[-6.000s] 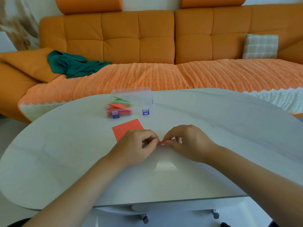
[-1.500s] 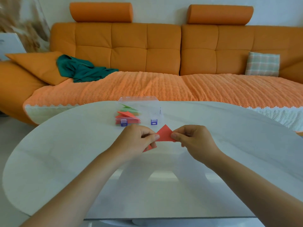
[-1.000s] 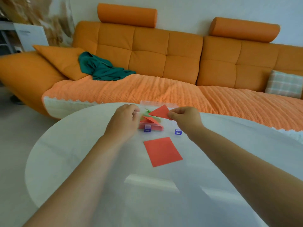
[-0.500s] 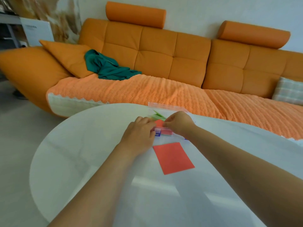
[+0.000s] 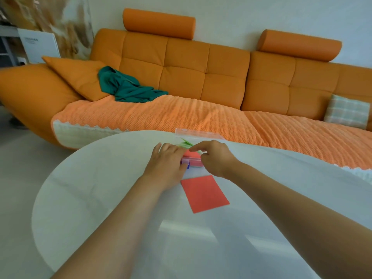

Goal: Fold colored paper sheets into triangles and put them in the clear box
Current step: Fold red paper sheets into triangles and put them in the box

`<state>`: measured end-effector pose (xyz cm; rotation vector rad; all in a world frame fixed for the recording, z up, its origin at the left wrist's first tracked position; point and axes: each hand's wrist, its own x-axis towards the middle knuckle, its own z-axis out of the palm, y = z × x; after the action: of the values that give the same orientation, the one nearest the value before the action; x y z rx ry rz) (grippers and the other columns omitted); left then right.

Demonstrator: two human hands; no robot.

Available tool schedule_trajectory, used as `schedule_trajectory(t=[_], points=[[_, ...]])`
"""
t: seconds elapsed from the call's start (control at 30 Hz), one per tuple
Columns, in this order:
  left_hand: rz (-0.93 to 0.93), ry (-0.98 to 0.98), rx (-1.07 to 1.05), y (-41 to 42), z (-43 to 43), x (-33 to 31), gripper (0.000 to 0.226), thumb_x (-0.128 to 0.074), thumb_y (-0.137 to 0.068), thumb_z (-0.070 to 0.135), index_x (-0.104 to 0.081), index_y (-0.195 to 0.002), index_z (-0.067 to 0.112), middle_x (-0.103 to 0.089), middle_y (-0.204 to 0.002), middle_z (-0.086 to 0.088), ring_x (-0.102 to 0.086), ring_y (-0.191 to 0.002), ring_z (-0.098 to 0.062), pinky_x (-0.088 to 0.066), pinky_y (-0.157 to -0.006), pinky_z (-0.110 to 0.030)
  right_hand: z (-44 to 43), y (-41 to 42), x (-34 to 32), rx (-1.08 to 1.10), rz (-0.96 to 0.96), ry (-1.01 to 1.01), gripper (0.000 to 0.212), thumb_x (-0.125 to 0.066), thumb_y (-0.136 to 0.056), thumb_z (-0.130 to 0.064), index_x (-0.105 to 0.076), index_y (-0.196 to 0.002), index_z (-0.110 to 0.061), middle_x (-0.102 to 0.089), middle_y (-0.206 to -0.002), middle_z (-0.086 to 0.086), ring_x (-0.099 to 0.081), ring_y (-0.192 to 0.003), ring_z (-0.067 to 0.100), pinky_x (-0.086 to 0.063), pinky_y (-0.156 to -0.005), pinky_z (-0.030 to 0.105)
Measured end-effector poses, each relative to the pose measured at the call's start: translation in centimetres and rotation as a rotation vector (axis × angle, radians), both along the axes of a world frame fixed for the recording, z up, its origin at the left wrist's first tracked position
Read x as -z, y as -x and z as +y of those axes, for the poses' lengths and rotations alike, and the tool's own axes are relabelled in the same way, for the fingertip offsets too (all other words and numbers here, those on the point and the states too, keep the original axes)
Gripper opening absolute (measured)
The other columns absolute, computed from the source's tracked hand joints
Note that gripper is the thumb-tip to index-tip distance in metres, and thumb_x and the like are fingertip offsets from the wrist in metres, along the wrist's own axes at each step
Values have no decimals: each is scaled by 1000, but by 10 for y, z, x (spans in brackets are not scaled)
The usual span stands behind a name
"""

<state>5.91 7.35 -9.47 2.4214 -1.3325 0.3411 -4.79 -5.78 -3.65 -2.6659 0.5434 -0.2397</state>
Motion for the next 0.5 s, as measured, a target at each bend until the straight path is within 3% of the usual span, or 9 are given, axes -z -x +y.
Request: schedule_trajectory(t=[0.13,0.27,0.37,0.5], points=[[-54,135,80,9,4,-7,42,-56,-96,28,-55,-137,19,-53,-137,2,-39,-131,-21,-31,-109,-36,-3,28,-9,-31,-136,49,55,-40,-89,5,-68,-124,-27,-59,-136,-5,-54,-121,15,-42,-90,25],[-60,210,144,25,8,-14,29,-62,-90,20,-63,-119,18,-56,-117,3,-45,-114,-20,-43,-95,-35,-4,60,6,-82,-152,28,44,-49,-90,-2,-70,-118,-29,-63,-123,-11,-56,-110,9,-45,-99,28],[181,109,185,32,13,-11,28,-64,-89,25,-61,-117,25,-58,-120,8,-49,-119,-17,-43,-99,-34,0,81,23,-147,-12,30,39,-61,-92,-24,-62,-130,-31,-59,-134,-13,-54,-121,8,-41,-106,28],[310,-233,239,50,21,-5,66,-71,-84,46,-46,-144,29,-42,-146,11,-28,-142,-12,-27,-117,-30,6,103,41,-232,111,114,63,-63,-89,-55,-44,-145,-35,-53,-142,-11,-51,-125,13,-39,-105,30]])
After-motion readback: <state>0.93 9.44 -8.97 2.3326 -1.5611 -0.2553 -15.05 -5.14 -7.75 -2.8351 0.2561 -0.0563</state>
